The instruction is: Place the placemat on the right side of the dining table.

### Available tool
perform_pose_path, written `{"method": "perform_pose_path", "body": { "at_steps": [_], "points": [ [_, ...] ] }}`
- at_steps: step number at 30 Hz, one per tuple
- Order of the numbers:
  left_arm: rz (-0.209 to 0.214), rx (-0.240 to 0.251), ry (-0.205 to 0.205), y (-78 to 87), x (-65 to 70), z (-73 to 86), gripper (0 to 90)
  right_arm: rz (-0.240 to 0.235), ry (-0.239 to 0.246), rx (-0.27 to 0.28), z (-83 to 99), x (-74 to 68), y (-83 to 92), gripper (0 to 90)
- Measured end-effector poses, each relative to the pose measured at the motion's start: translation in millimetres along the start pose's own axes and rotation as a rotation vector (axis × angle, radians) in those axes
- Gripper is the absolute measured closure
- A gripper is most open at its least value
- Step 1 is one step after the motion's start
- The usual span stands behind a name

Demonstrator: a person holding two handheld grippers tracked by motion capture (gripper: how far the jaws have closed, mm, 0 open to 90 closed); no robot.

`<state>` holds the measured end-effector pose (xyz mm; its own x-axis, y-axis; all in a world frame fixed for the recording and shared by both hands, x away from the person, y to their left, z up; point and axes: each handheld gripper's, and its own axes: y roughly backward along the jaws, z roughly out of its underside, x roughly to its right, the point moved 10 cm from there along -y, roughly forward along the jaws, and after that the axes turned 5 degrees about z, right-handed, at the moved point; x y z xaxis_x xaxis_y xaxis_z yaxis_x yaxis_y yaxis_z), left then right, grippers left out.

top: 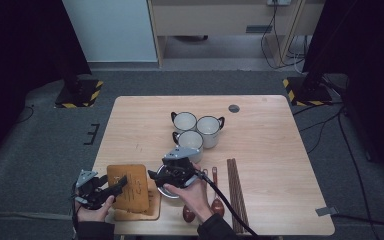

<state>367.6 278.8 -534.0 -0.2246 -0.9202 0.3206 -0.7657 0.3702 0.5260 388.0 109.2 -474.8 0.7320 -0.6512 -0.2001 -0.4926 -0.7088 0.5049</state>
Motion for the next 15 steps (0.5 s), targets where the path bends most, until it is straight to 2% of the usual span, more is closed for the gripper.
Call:
{"method": "perform_pose_path", "body": {
  "at_steps": [6, 15],
  "points": [
    [0.008, 0.015, 0.002, 2.4, 2.3, -2.7, 19.7, -0.018, 0.011, -0.012, 4.3, -7.1, -7.3, 37.6],
    [0.021, 0.045, 0.000, 6.1, 6.6, -7.3, 19.7, -0.049, 0.002, -0.032, 10.3, -15.9, -12.3, 41.2]
  ]
}}
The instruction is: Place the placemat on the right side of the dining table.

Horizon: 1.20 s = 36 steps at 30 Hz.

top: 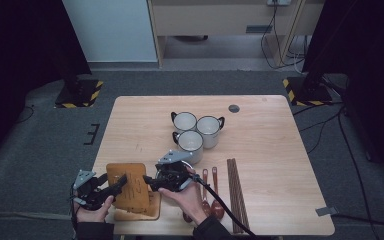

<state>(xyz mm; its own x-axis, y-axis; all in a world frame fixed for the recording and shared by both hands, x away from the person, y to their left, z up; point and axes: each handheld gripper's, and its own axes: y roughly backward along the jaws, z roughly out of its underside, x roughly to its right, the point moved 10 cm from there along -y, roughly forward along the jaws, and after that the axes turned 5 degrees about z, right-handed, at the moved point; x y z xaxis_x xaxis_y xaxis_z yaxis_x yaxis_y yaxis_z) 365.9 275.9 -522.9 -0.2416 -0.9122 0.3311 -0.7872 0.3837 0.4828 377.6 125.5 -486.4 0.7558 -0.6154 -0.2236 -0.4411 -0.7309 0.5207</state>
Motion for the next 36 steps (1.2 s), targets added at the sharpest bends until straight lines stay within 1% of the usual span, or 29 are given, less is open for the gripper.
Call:
{"method": "perform_pose_path", "body": {
  "at_steps": [7, 10, 13, 15, 17, 21, 26, 31, 36],
  "points": [
    [0.007, 0.016, 0.000, 1.7, 2.7, -2.5, 19.7, -0.020, -0.008, -0.021, 5.5, -5.4, -4.5, 43.4],
    [0.013, 0.026, -0.002, 2.7, 5.4, -4.2, 19.7, -0.027, 0.003, -0.033, 8.6, -8.3, -7.1, 45.7],
    [0.016, 0.034, -0.006, 3.0, 7.1, -5.1, 19.7, -0.044, -0.002, -0.041, 10.2, -11.5, -8.3, 47.2],
    [0.017, 0.036, -0.006, 3.2, 7.4, -5.3, 19.7, -0.049, 0.001, -0.048, 11.7, -13.1, -9.4, 48.6],
    [0.019, 0.045, -0.007, 4.0, 8.4, -6.5, 19.7, -0.058, -0.001, -0.054, 13.3, -15.0, -10.7, 49.6],
    [0.027, 0.048, -0.004, 4.2, 10.2, -6.9, 19.7, -0.068, -0.008, -0.064, 16.7, -17.8, -13.7, 51.8],
    [0.036, 0.056, -0.004, 4.9, 12.1, -7.9, 19.7, -0.090, -0.017, -0.075, 19.2, -22.0, -16.8, 56.7],
    [0.045, 0.064, -0.007, 5.5, 13.8, -8.9, 19.7, -0.105, -0.030, -0.092, 21.6, -23.7, -18.2, 61.8],
    [0.051, 0.066, -0.006, 5.4, 15.0, -8.9, 19.7, -0.125, -0.047, -0.096, 21.5, -25.1, -18.6, 68.3]
  ]
}}
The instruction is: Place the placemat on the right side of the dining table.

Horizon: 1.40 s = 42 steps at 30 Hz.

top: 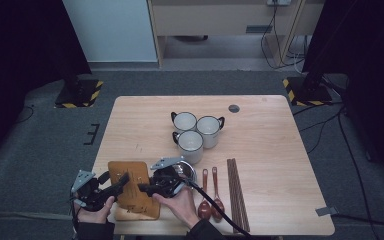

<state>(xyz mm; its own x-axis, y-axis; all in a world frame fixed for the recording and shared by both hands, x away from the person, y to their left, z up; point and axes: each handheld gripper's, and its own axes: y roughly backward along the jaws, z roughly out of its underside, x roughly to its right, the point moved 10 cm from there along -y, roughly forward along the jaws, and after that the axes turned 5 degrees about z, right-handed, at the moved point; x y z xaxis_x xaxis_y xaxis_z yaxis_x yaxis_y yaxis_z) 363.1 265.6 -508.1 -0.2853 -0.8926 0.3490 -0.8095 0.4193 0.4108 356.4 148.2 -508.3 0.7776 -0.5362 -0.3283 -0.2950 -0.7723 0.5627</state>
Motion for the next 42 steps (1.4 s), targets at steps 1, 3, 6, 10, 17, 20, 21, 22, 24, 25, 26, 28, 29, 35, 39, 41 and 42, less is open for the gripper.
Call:
{"method": "perform_pose_path", "body": {
  "at_steps": [1, 3, 6, 10, 17, 20, 21, 22, 24, 25, 26, 28, 29, 35, 39, 41, 42],
  "points": [
    [0.000, 0.000, 0.000, 0.0, 0.0, 0.0, 19.7, 0.000, 0.000, 0.000, 0.0, 0.0, 0.0, 68.3],
    [0.005, 0.002, -0.002, -0.2, 0.4, 0.1, 19.7, -0.013, -0.011, -0.004, 0.3, -0.9, -0.1, 73.3],
    [0.013, 0.000, -0.002, -0.8, 0.6, 0.8, 19.7, -0.030, -0.024, -0.006, -0.1, -1.6, 0.5, 78.9],
    [0.025, -0.001, -0.001, -1.7, 0.7, 1.6, 19.8, -0.041, -0.039, -0.012, 0.6, -0.8, 1.4, 84.1],
    [0.058, 0.033, -0.019, 0.4, 4.1, -1.1, 40.4, -0.048, -0.052, -0.016, 1.7, -1.6, -0.2, 86.9],
    [0.047, 0.040, -0.008, 1.7, 0.3, -1.6, 36.9, -0.045, -0.056, -0.011, 1.2, -1.0, 0.1, 87.0],
    [0.047, 0.045, -0.003, 2.2, -1.2, -1.8, 35.9, -0.039, -0.058, -0.007, 0.4, -0.1, 0.9, 87.0],
    [0.046, 0.046, -0.004, 2.4, -1.7, -2.0, 35.6, -0.036, -0.058, -0.005, 0.0, 0.3, 1.3, 87.1],
    [0.045, 0.048, -0.004, 2.6, -2.0, -2.3, 34.2, -0.036, -0.062, 0.003, -1.1, 1.2, 2.8, 87.0],
    [0.041, 0.051, -0.007, 2.7, -2.9, -2.4, 33.7, -0.035, -0.063, 0.006, -1.9, 1.8, 3.8, 87.0],
    [0.037, 0.052, -0.006, 2.7, -3.5, -2.2, 33.4, -0.035, -0.067, 0.011, -3.0, 2.2, 5.0, 87.1],
    [0.030, 0.050, -0.006, 2.4, -5.7, -1.4, 32.9, -0.033, -0.071, 0.023, -5.7, 3.4, 8.1, 87.1],
    [0.028, 0.050, -0.005, 2.1, -6.7, -1.2, 32.5, -0.031, -0.074, 0.029, -7.1, 4.1, 10.0, 87.1],
    [0.006, 0.028, -0.015, -2.2, -13.9, 4.4, 29.4, -0.008, -0.078, 0.068, -15.3, 11.2, 21.9, 87.0],
    [-0.019, 0.018, -0.023, -4.3, -19.9, 7.1, 26.5, 0.009, -0.086, 0.100, -22.1, 17.8, 31.0, 87.0],
    [-0.031, 0.007, -0.026, -5.6, -23.5, 9.3, 25.3, 0.015, -0.089, 0.114, -25.1, 20.5, 34.7, 87.1],
    [-0.035, 0.002, -0.027, -6.4, -24.7, 10.3, 24.4, 0.022, -0.091, 0.122, -27.1, 22.2, 37.5, 87.1]
  ]
}}
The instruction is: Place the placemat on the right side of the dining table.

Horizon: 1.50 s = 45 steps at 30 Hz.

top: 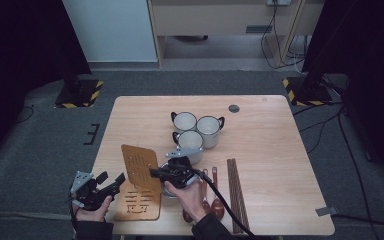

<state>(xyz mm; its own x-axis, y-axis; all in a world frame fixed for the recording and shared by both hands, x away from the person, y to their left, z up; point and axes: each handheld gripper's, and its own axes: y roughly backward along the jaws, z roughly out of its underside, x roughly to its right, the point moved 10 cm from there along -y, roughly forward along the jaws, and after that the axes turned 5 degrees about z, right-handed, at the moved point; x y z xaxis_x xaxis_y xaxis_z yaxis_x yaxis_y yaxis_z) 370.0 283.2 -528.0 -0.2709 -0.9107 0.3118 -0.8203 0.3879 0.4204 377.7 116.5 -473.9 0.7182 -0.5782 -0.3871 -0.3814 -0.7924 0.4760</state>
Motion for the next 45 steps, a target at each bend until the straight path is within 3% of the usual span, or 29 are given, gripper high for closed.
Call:
{"method": "perform_pose_path", "body": {
  "at_steps": [7, 12, 19, 22, 29, 36, 45],
  "points": [
    [-0.042, -0.091, -0.010, -11.9, -11.4, 17.0, 20.0, 0.022, -0.005, 0.058, -15.9, 8.6, 15.0, 87.1],
    [-0.049, -0.145, -0.013, -19.9, -15.0, 27.2, 16.4, 0.037, -0.010, 0.089, -25.3, 15.2, 24.4, 87.1],
    [-0.078, -0.248, -0.073, -33.5, -17.6, 44.6, 10.9, 0.070, -0.017, 0.150, -43.4, 27.8, 46.3, 87.1],
    [-0.085, -0.271, -0.091, -36.9, -17.8, 48.2, 9.6, 0.078, -0.023, 0.172, -48.6, 32.8, 54.7, 87.1],
    [-0.090, -0.307, -0.106, -42.7, -20.4, 57.1, 5.9, 0.099, -0.038, 0.215, -58.8, 42.9, 72.1, 87.1],
    [-0.093, -0.288, -0.139, -44.4, -19.7, 59.2, 2.4, 0.131, -0.047, 0.251, -67.7, 54.2, 89.2, 87.0],
    [-0.095, -0.292, -0.141, -44.8, -19.7, 59.6, 1.1, 0.160, -0.065, 0.292, -74.0, 68.1, 108.3, 87.1]
  ]
}}
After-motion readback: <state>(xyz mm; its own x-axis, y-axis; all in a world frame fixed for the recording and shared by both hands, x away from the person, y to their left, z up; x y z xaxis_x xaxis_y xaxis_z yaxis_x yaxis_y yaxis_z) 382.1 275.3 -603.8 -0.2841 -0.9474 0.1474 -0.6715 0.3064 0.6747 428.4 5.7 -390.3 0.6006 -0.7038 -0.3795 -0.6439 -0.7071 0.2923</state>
